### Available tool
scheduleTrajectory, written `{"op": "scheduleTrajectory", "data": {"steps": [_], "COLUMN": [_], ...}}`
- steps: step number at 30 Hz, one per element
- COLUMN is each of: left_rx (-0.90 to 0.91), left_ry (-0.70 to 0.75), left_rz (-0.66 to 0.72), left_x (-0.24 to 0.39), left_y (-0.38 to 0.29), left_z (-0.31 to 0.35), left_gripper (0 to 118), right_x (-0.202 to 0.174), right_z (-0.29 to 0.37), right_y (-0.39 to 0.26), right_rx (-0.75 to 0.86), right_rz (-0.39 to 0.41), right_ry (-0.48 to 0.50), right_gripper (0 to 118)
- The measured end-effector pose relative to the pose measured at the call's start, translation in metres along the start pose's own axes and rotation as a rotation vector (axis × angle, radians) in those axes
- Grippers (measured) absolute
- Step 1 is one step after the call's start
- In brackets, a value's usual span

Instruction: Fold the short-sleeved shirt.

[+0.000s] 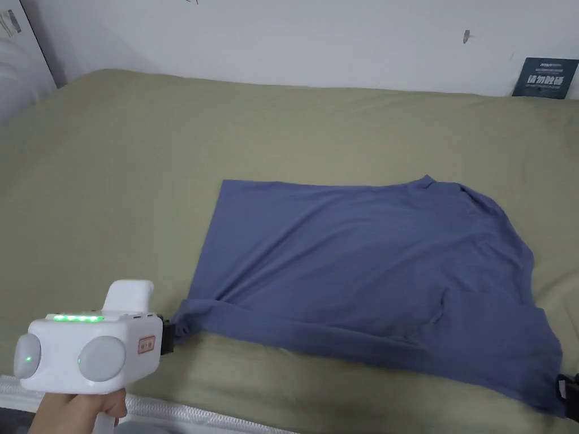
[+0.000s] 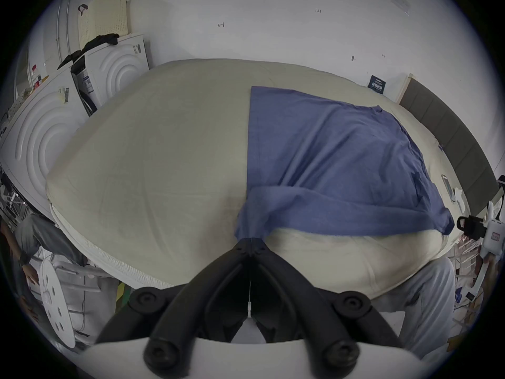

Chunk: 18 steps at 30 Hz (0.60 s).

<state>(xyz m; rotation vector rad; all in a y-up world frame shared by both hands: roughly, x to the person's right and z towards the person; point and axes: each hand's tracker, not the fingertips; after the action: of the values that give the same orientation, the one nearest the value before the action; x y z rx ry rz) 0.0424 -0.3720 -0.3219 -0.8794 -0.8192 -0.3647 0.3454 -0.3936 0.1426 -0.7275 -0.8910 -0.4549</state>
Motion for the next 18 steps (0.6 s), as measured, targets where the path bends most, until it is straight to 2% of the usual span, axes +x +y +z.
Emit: {"op": "scheduleTrajectory", "data": {"steps": [1,3,6,11,13,14,15,17,18], "left_rx": [0.013,0.019,0.015,-0.066,-0.084,-0.101,-0.109,-0.115,-0.121], "left_ry": [0.003,0.014,0.018,0.074,0.075,0.070,0.064,0.007,-0.013], "left_rz": [0.003,0.007,0.009,-0.075,-0.069,-0.064,-0.056,-0.017,0.001], "left_x": [-0.001,-0.001,-0.001,0.008,0.012,0.013,0.014,0.017,0.019], "left_y": [0.004,0.012,0.023,0.033,0.032,0.033,0.033,0.030,0.030], "left_z": [-0.002,-0.007,-0.020,-0.054,-0.064,-0.066,-0.067,-0.064,-0.063], "left_gripper": [31,117,118,118,112,102,83,56,38], "right_x": [0.000,0.000,0.001,0.004,0.005,0.010,0.013,0.015,0.020], "right_z": [-0.001,0.000,0.000,-0.003,-0.004,-0.007,-0.009,-0.010,-0.013], "right_y": [0.000,0.000,0.001,0.001,0.000,0.000,-0.001,-0.003,-0.004], "right_rx": [-0.003,0.000,-0.005,-0.017,-0.023,-0.027,-0.031,-0.039,-0.043], "right_rz": [-0.001,0.001,-0.003,-0.027,-0.036,-0.039,-0.038,-0.036,-0.035], "right_ry": [0.001,-0.005,-0.008,-0.015,-0.012,-0.014,-0.016,-0.017,-0.015], "right_gripper": [3,3,3,3,3,3,3,3,3]}}
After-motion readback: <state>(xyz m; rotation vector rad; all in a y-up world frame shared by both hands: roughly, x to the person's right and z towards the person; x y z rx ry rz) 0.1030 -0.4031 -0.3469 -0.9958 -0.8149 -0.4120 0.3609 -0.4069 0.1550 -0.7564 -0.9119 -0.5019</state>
